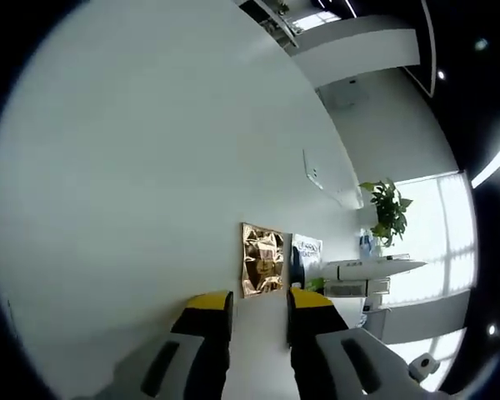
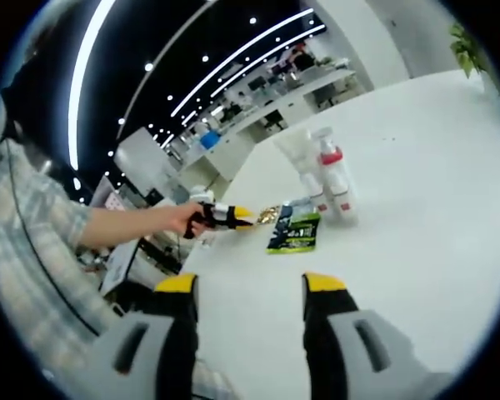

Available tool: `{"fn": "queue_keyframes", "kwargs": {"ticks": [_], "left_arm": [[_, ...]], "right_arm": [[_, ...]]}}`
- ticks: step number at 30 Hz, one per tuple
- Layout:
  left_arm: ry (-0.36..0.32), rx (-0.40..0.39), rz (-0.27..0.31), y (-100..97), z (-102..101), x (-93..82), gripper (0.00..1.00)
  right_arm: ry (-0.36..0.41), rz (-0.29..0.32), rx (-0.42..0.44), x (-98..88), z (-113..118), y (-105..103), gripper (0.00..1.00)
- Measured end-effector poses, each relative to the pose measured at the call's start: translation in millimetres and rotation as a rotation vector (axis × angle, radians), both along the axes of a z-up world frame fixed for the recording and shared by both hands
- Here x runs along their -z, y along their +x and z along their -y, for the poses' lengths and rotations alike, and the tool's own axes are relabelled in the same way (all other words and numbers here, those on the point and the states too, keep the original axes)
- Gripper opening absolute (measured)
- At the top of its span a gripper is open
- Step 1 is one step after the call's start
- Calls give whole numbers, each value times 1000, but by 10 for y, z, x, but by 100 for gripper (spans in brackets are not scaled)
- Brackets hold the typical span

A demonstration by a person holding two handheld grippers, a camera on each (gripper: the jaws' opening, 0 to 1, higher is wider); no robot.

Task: Arrange the skincare products in the storage area until every visible bottle or jar stands upright without overlapping.

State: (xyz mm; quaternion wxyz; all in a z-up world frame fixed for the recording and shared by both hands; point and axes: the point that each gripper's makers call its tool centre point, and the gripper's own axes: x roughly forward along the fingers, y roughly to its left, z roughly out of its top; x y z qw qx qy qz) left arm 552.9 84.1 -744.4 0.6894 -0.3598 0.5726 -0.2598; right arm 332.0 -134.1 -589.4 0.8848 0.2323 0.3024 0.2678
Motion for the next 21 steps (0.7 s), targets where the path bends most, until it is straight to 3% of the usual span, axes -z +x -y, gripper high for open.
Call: {"fn": "queue_keyframes", "kwargs": {"ticks": [4,7,8,10,15,21], "left_arm": [[16,-4,18,-100,-106,-138,30],[89,-30,97,-23,-337,-202,34],[142,-32,161,27,-470,-221,35],[250,-35,217,42,-705,-216,41],[506,12,280,17,-1291,-53,50],[780,51,336,-38,-1829,91,72]], "right_arm": [[8,8,-14,-19,-83,-23,48],[11,15,-27,-32,-138,-32,48],[12,15,-28,-32,-146,-34,48],[15,17,-30,-34,-166,-39,48],[12,19,-42,-31,-216,-69,48],[18,20,-37,-30,-218,-94,48]]}}
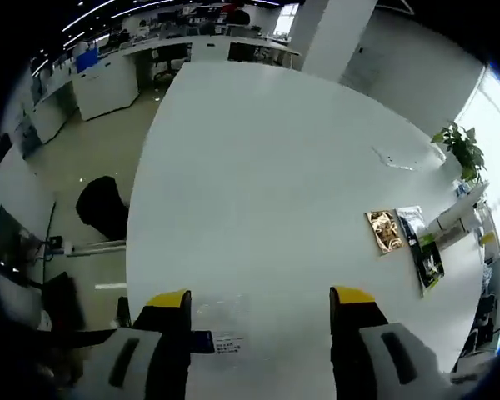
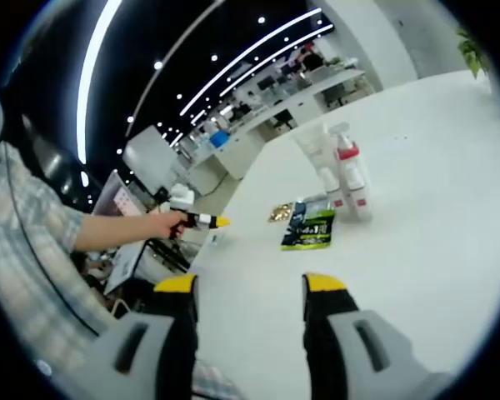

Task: Arrange the skincare products in the storage area until every visible bottle or jar stands upright without overlapping.

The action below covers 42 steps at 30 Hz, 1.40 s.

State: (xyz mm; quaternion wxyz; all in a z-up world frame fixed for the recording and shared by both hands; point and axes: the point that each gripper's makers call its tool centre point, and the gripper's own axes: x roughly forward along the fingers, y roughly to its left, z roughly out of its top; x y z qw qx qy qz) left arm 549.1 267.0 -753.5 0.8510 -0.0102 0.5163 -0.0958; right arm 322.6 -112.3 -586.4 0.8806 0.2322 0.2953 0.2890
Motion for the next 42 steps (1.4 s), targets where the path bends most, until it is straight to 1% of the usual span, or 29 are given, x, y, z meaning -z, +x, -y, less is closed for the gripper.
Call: {"fn": "queue_keyframes", "kwargs": {"ticks": [2,4,6,9,11,12,13,14,15,19,23,26,29,30,34,39,42], "left_arm": [[39,-3,4,-39,-65,21,77],[66,-29,-22,-117,-138,81,80],[66,-41,-26,-160,-160,115,80],[71,-54,-51,-245,-188,209,79],[88,-45,-72,-320,-192,239,75],[87,-43,-78,-378,-155,222,73],[103,-33,-53,-368,-153,195,72],[102,-38,-65,-399,-133,178,72],[97,-42,-56,-395,-122,163,72],[97,-44,-54,-452,-71,104,70],[93,-43,-37,-485,-32,70,66],[93,-27,-36,-489,-19,44,59],[90,-11,-39,-522,-6,3,44],[88,-5,-36,-504,-18,14,42],[83,-4,-31,-489,1,15,41],[54,-1,-28,-501,86,0,41],[38,8,-4,-484,147,-57,41]], "right_arm": [[1,-2,-1,4,-7,-13,48],[-2,-3,-2,13,-4,-23,48],[-2,-5,-1,18,2,-33,48],[-2,-4,3,17,21,-41,48],[-4,-5,7,20,35,-46,48],[-3,-6,10,20,43,-49,48],[-2,-6,12,22,47,-51,48],[-2,-7,13,24,51,-53,48],[-4,-7,13,25,56,-58,48],[-7,-10,16,34,70,-72,48],[-5,-10,21,32,83,-76,48],[-1,-9,23,27,86,-79,48],[-1,-9,21,29,81,-85,48],[-2,-8,18,28,75,-89,48],[-5,-9,19,31,91,-115,48],[-4,-7,21,23,101,-120,48],[0,-4,14,14,72,-124,48]]}}
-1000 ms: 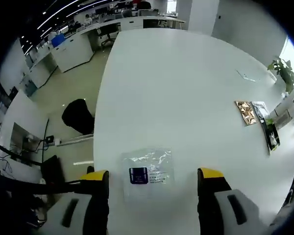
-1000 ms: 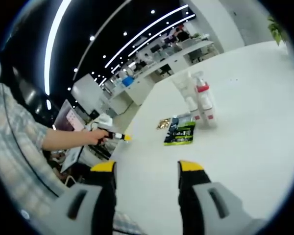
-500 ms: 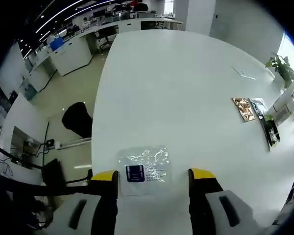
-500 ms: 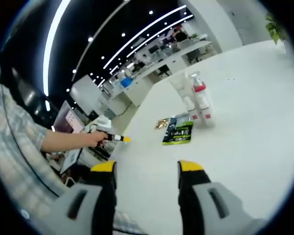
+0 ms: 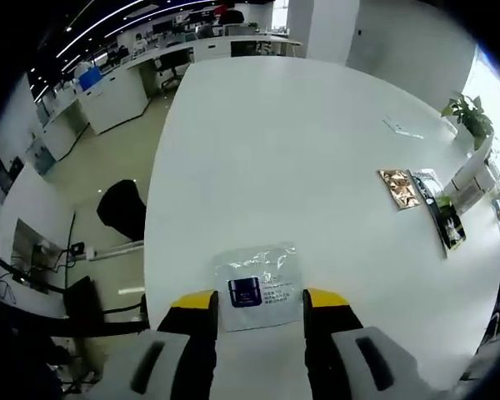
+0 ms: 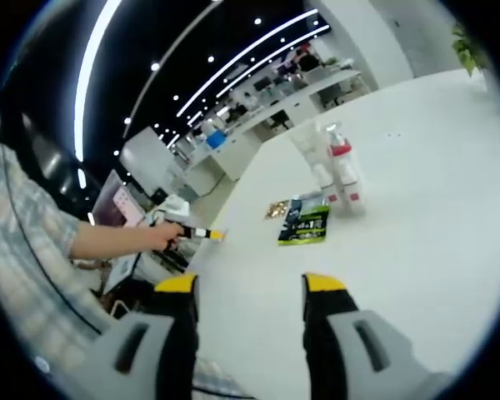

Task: Arrange the skincare products in the storage area until every visible bottle or jar stands upright without overlapping.

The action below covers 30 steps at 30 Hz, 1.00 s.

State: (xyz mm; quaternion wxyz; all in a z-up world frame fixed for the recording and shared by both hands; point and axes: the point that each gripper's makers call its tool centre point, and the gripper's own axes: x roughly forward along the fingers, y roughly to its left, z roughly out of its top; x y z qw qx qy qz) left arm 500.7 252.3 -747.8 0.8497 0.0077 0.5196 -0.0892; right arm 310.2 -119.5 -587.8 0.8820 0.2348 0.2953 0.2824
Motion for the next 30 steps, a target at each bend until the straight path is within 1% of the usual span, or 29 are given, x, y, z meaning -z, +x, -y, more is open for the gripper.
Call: {"fn": "queue_keyframes", "kwargs": {"ticks": [3,4,8,10,13,17,19,20,23,25,26,30], "left_arm": [[-13,17,25,1,75,-81,41],[-28,27,39,-1,124,-123,41],[-57,58,78,-55,252,-235,40],[-68,67,85,-107,300,-268,40],[-80,80,95,-242,372,-327,40],[-98,102,105,-380,458,-354,40],[-112,121,120,-486,564,-413,40],[-115,124,122,-502,583,-424,40],[-137,153,142,-636,760,-511,40],[-153,157,151,-714,863,-587,40],[-170,163,156,-787,971,-640,40],[-188,209,178,-943,1236,-744,40]], "right_arm": [[3,2,-8,2,-29,4,48],[7,3,-13,1,-46,8,48],[17,13,-32,-23,-119,23,48],[19,16,-40,-23,-147,27,48],[26,21,-63,-24,-210,27,48],[39,25,-88,-31,-282,20,48],[47,26,-101,-33,-314,17,48],[49,27,-105,-34,-326,15,48],[60,29,-119,-39,-365,15,48],[66,29,-125,-44,-384,13,48],[73,30,-132,-48,-401,19,48],[89,28,-153,-53,-454,18,48]]}}
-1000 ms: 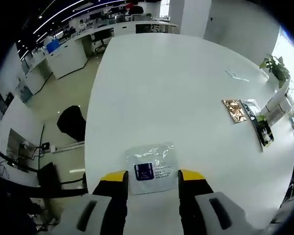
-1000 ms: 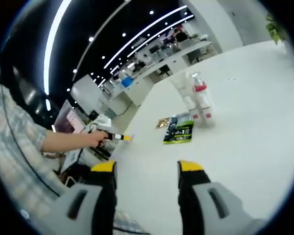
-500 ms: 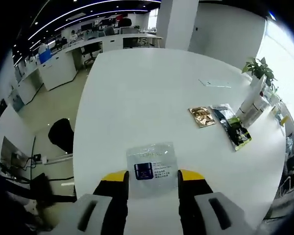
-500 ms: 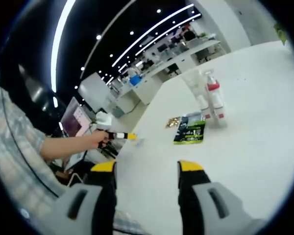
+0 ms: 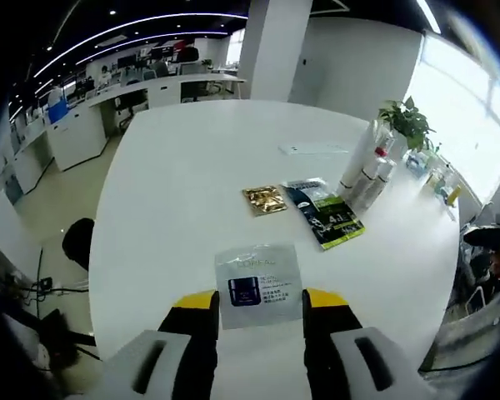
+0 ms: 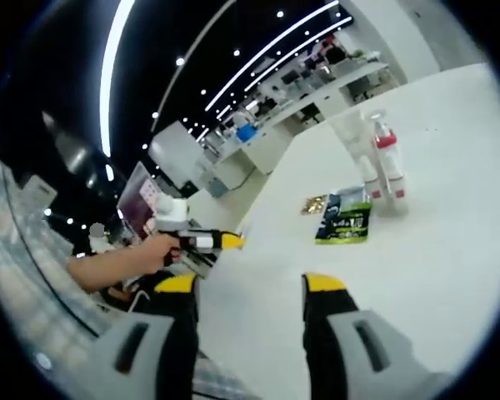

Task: Arrange the skincare products in the storage area until every visible bottle or jar stands upright without overlapping.

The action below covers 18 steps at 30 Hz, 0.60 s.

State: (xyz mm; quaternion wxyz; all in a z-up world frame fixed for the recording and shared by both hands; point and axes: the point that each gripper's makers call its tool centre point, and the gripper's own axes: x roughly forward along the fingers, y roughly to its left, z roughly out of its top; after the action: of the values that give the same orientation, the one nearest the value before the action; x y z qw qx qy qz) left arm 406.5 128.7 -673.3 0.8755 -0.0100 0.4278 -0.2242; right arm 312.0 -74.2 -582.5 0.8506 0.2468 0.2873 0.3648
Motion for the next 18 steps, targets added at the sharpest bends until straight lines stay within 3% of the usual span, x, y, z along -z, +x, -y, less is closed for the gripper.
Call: {"fn": "queue_keyframes", "kwargs": {"ticks": [10,18], "left_arm": [[-64,109,19,-424,559,-179,40],[-142,223,40,-775,1167,-360,40]], "right_arm": [[58,-36,-15,20,-63,-36,47],[93,-97,-40,122,-192,-82,44]]}}
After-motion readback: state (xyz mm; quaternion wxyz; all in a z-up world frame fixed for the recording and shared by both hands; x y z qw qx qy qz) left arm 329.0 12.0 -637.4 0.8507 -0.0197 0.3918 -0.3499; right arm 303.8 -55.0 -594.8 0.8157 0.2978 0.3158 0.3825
